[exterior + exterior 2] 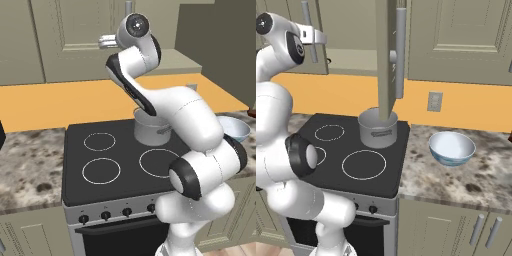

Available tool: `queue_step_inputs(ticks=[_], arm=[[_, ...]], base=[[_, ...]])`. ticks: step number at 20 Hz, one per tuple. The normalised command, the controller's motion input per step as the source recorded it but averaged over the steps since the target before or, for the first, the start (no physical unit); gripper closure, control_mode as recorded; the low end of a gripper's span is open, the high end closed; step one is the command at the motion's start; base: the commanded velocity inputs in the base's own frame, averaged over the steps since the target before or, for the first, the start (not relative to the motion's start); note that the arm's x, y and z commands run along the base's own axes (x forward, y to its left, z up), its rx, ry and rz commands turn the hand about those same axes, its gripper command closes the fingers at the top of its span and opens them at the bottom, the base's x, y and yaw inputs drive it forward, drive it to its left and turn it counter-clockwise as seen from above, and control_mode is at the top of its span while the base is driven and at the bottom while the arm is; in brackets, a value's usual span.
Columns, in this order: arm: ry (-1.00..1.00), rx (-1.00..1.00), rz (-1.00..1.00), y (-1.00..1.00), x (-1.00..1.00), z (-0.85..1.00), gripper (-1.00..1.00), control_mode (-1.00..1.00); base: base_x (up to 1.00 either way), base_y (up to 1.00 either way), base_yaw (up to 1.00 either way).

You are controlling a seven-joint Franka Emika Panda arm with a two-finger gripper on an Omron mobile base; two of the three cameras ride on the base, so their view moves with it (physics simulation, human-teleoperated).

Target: Open the cabinet and move the ladle to the pot. Then close the cabinet.

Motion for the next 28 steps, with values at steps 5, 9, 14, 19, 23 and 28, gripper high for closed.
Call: queue_step_inputs(ticks=[5,9,14,19,23,28], arm=[[0.04,0.00,0.00,0.00,0.54,-0.25,1.00,-1.00],[-0.05,0.00,0.00,0.01,0.24,-0.38,1.00,-1.00],[-0.19,0.03,0.03,-0.06,0.21,-0.50,1.00,-1.00],[0.01,0.06,0.04,-0.33,0.81,-0.36,1.00,-1.00],[0.07,0.07,0.02,-0.10,0.44,-0.16,1.00,-1.00],[0.00,0.00,0.01,0.10,-0.04,-0.18,1.00,-1.00]], base=[[0.00,0.00,0.00],[0.00,0.00,0.00],[0.00,0.00,0.00],[0.00,0.00,0.00],[0.00,0.00,0.00],[0.00,0.00,0.00]])
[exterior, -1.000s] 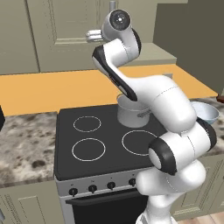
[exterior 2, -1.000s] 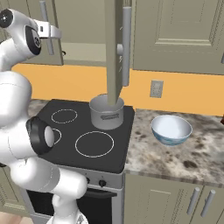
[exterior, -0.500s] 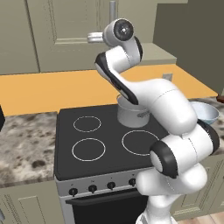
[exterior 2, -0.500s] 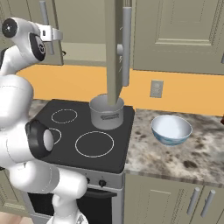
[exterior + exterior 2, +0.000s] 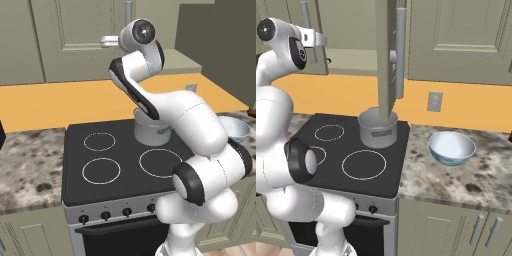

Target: Open the cabinet and move the ladle to the pot. Then close the cabinet.

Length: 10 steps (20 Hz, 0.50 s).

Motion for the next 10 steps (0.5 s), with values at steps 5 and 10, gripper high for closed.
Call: queue_step_inputs(ticks=[5,10], arm=[[-0.08,0.00,0.00,0.20,-0.37,-0.15,1.00,-1.00],[-0.05,0.00,0.00,0.22,-0.67,0.00,1.00,-1.00]], base=[[0.00,0.00,0.00],[0.00,0.00,0.00]])
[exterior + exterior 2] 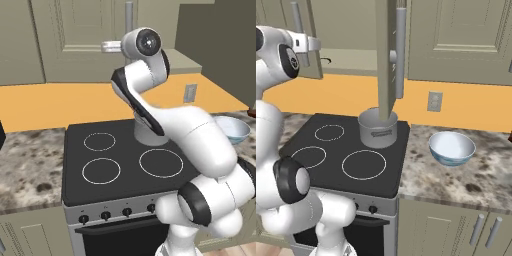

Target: Open the cabinet and move the ladle to the pot. Then close the cabinet.

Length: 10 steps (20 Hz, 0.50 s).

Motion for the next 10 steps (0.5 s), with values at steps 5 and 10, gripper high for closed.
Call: queue_step_inputs(ticks=[5,10], arm=[[0.00,0.00,-0.01,0.38,-0.72,0.00,1.00,-1.00],[0.00,0.00,-0.04,0.43,-0.68,0.00,1.00,-1.00]], base=[[0.00,0.00,0.00],[0.00,0.00,0.00]])
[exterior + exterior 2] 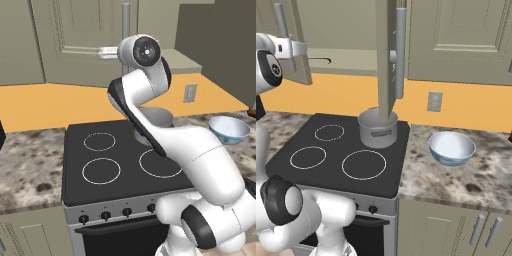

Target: Open the cabinet and move the ladle to the pot. Then close the cabinet.

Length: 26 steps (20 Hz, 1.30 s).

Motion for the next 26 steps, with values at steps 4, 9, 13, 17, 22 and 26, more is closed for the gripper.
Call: queue_step_inputs(ticks=[4,9,13,17,22,26], arm=[[0.00,0.00,-0.03,0.43,-0.63,0.00,1.00,-1.00],[0.00,0.00,-0.03,0.49,-0.56,0.00,1.00,-1.00],[0.00,0.00,-0.03,0.56,-0.53,0.00,1.00,-1.00],[0.00,0.00,-0.02,0.55,-0.46,0.00,1.00,-1.00],[0.00,0.00,-0.01,0.57,-0.38,-0.07,1.00,-1.00],[0.00,0.00,0.00,0.55,-0.24,-0.17,1.00,-1.00]], base=[[0.00,0.00,0.00],[0.00,0.00,0.00],[0.00,0.00,0.00],[0.00,0.00,0.00],[0.00,0.00,0.00],[0.00,0.00,0.00]])
